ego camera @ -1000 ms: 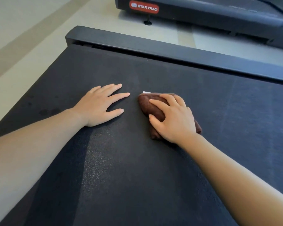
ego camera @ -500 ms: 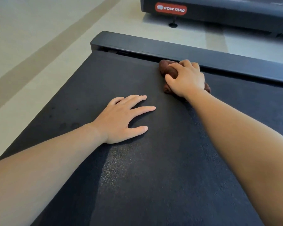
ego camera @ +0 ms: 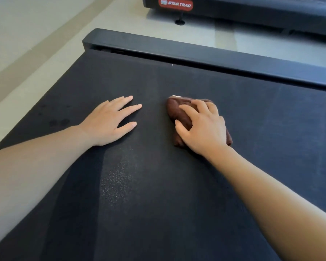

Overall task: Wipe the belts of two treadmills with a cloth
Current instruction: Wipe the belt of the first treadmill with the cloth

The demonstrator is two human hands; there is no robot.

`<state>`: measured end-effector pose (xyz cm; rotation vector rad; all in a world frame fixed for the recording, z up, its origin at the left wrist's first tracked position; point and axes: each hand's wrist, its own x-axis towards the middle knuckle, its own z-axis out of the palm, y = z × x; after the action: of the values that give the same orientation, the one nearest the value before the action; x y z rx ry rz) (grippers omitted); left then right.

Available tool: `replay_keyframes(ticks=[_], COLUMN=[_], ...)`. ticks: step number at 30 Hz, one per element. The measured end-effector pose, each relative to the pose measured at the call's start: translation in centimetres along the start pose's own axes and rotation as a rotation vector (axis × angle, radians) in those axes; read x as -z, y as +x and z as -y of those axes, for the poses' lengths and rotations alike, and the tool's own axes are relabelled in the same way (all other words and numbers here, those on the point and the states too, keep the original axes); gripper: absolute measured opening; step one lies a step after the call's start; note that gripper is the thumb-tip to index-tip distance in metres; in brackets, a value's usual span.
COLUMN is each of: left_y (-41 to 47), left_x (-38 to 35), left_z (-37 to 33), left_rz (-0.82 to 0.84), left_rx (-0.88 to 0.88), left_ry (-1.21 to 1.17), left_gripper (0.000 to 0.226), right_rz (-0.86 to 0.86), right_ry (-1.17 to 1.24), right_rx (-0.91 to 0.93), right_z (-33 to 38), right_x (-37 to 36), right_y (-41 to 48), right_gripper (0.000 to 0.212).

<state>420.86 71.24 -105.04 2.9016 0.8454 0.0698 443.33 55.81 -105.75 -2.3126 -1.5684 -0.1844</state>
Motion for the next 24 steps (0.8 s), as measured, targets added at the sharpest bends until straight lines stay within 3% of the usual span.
replay_keyframes(ticks=[5,10,18,24], left_y=[-1.5,-1.8,-1.6,-4.4], left_x=[0.2,-0.7,-0.8,0.3], left_z=[-1.9,-2.9,-3.0,0.9], left_rz=[0.04,0.04,-0.044,0.036], left_rx=[0.125,0.203,0.205,-0.016], left_ry=[-0.016,-0.005,-0.052,-0.114], left_gripper=[0.063,0.065,0.056,0.053], right_rz=[0.09,0.064,0.111,0.132], right_ry=[-0.014,-0.046,-0.007,0.021], right_rx=[-0.038,-0.129,0.044,0.035], right_z=[-3.0,-4.2,1.8,9.8], right_x=[0.1,-1.0,0.5,1.7], right_y=[6.1,10.0,1.4,-6.5], right_gripper=[0.047,0.05,0.046,0.048])
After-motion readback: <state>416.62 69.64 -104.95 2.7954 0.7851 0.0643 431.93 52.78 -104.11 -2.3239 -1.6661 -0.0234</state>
